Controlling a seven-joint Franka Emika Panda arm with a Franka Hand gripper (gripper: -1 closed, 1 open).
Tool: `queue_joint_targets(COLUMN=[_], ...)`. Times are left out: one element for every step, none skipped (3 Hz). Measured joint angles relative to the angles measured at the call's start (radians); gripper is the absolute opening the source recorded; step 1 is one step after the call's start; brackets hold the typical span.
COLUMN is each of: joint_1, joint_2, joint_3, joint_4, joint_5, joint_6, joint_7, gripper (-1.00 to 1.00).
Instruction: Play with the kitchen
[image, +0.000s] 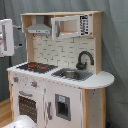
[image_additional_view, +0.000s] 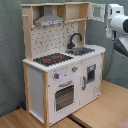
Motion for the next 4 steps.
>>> queue_joint_targets(joint_1=[0.081,0.142,0.203,0.259], joint_2=[0.0,0.0,0.0,0.0], joint_3=[-0.01,-0.01,-0.006,0.003], joint_4=[-0.023,-0.039,-0.054,-0.067], joint_5=[-0.076,-0.134,-0.194,-0.251], joint_6=[-0.06,-0.115,-0.172,-0.23], joint_7=[0.017,0.039,0.066,0.095], gripper=[1.0,1.0,1.0,1.0])
